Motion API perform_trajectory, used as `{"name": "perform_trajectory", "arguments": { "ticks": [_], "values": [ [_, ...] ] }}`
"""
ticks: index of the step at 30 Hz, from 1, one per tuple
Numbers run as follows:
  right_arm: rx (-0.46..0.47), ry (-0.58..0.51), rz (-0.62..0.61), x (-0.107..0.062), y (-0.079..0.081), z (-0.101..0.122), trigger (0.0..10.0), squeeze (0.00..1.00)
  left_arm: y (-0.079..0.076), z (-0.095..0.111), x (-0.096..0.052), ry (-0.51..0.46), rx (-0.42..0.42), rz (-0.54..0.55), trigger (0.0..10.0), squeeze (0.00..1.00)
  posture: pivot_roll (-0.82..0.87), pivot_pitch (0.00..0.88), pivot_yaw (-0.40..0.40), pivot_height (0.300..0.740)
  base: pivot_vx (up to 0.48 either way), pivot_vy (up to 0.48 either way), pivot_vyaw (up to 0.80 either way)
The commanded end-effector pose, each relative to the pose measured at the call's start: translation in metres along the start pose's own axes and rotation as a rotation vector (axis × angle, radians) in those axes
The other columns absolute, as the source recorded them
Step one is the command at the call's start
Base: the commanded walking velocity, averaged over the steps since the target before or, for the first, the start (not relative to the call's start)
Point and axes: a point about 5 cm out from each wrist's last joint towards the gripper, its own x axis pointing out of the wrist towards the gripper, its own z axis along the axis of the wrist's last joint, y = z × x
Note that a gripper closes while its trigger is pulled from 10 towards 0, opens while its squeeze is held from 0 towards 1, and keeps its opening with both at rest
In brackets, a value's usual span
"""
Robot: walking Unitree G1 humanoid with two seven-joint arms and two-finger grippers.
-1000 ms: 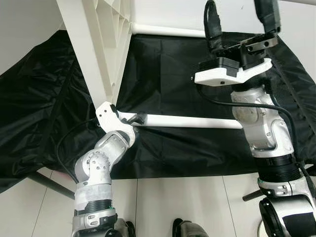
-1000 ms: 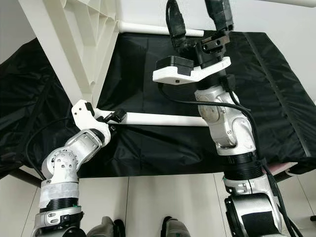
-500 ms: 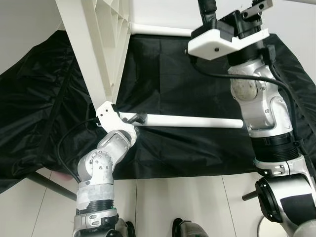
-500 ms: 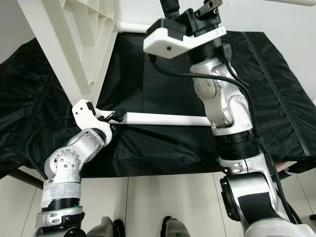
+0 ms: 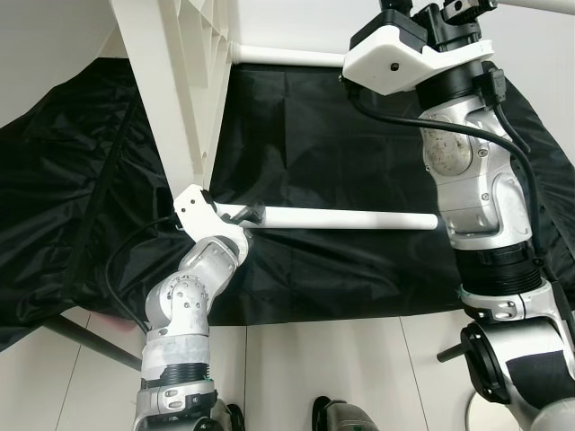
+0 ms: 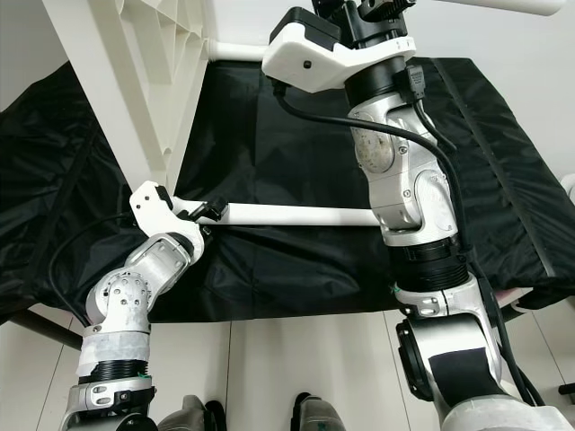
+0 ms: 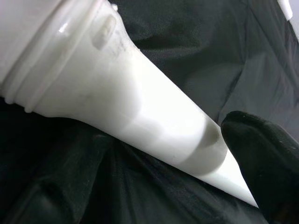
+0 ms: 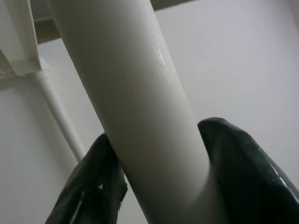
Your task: Building children table
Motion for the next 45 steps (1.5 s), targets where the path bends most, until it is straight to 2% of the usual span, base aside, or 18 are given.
{"name": "perform_trajectory", "arguments": {
  "ticks": [1, 3, 5, 10, 16, 19, 20, 21, 22, 23, 24, 28, 31, 34, 35, 36, 38, 45],
  "values": [
    [0.135, 0.054, -0.082, 0.000, -0.011, -0.003, 0.0, 0.00, -0.041, -0.015, 0.011, 0.072, -0.081, -0.084, 10.0, 0.00, -0.13, 0.159, 0.039, 0.740, 0.000, 0.000, 0.00],
    [0.213, 0.118, -0.127, -0.001, -0.020, -0.010, 0.0, 0.00, -0.045, -0.010, 0.011, 0.054, -0.125, -0.094, 10.0, 0.00, -0.13, 0.160, 0.040, 0.740, 0.000, 0.000, 0.00],
    [0.286, 0.187, -0.160, -0.001, -0.029, -0.018, 0.0, 0.00, -0.052, -0.004, 0.011, 0.022, -0.121, -0.110, 10.0, 0.00, -0.14, 0.165, 0.043, 0.740, 0.000, 0.000, 0.00],
    [0.316, 0.237, -0.175, -0.003, -0.035, -0.026, 0.0, 0.00, -0.059, 0.000, 0.010, -0.001, -0.107, -0.128, 10.0, 0.00, -0.15, 0.168, 0.045, 0.740, 0.000, 0.000, 0.00],
    [0.340, 0.306, -0.203, -0.006, -0.046, -0.036, 0.0, 0.00, -0.081, -0.004, 0.014, -0.014, -0.099, -0.199, 10.0, 0.00, -0.15, 0.171, 0.046, 0.740, 0.000, 0.000, 0.00],
    [0.345, 0.314, -0.203, -0.006, -0.047, -0.036, 0.0, 0.00, -0.087, -0.007, 0.015, -0.027, -0.088, -0.207, 10.0, 0.00, -0.16, 0.175, 0.045, 0.740, 0.000, 0.000, 0.00],
    [0.351, 0.322, -0.203, -0.006, -0.048, -0.036, 0.0, 0.00, -0.094, -0.007, 0.015, -0.061, -0.054, -0.214, 9.1, 0.00, -0.16, 0.178, 0.045, 0.740, 0.000, 0.000, 0.00],
    [0.351, 0.322, -0.203, -0.006, -0.048, -0.036, 0.0, 0.00, -0.094, -0.007, 0.015, -0.061, -0.054, -0.214, 9.1, 0.00, -0.16, 0.178, 0.045, 0.740, 0.000, 0.000, 0.00],
    [0.365, 0.330, -0.203, -0.006, -0.049, -0.037, 0.0, 0.00, -0.102, -0.005, 0.016, -0.106, -0.007, -0.215, 4.5, 0.00, -0.16, 0.178, 0.045, 0.740, 0.000, 0.000, 0.00],
    [0.375, 0.334, -0.199, -0.005, -0.049, -0.037, 0.0, 0.00, -0.109, -0.001, 0.015, -0.154, 0.001, -0.227, 0.0, 0.00, -0.16, 0.178, 0.044, 0.740, 0.000, 0.000, 0.00],
    [0.375, 0.334, -0.199, -0.005, -0.049, -0.037, 0.0, 0.00, -0.109, -0.001, 0.015, -0.154, 0.001, -0.227, 0.0, 0.00, -0.16, 0.178, 0.044, 0.740, 0.000, 0.000, 0.00],
    [0.383, 0.336, -0.195, -0.002, -0.052, -0.036, 0.0, 0.00, -0.118, 0.024, 0.011, -0.348, 0.063, -0.227, 0.0, 0.00, -0.17, 0.185, 0.046, 0.740, 0.000, 0.000, 0.00],
    [0.384, 0.336, -0.191, -0.002, -0.053, -0.036, 0.0, 0.00, -0.121, 0.031, 0.009, -0.393, 0.093, -0.241, 0.0, 0.00, -0.17, 0.186, 0.046, 0.740, 0.000, 0.000, 0.00],
    [0.374, 0.343, -0.163, -0.003, -0.052, -0.041, 0.0, 0.00, -0.128, 0.060, -0.006, -0.620, 0.176, -0.244, 0.0, 0.00, -0.17, 0.189, 0.043, 0.740, 0.000, 0.000, 0.00],
    [0.374, 0.343, -0.163, -0.003, -0.052, -0.041, 0.0, 0.00, -0.128, 0.060, -0.006, -0.620, 0.176, -0.244, 0.0, 0.00, -0.17, 0.189, 0.043, 0.740, 0.000, 0.000, 0.00],
    [0.375, 0.346, -0.155, -0.002, -0.051, -0.042, 0.0, 0.00, -0.131, 0.067, -0.010, -0.680, 0.191, -0.252, 0.0, 0.00, -0.17, 0.186, 0.041, 0.740, 0.000, 0.000, 0.00],
    [0.381, 0.344, -0.145, -0.001, -0.051, -0.043, 0.0, 0.00, -0.139, 0.072, -0.015, -0.731, 0.238, -0.277, 0.0, 0.00, -0.16, 0.184, 0.041, 0.740, 0.000, 0.000, 0.00],
    [0.411, 0.337, -0.139, 0.005, -0.054, -0.045, 0.0, 0.00, -0.156, 0.094, -0.026, -0.810, 0.303, -0.330, 0.0, 0.00, -0.16, 0.174, 0.040, 0.740, 0.000, 0.000, 0.00]
  ]
}}
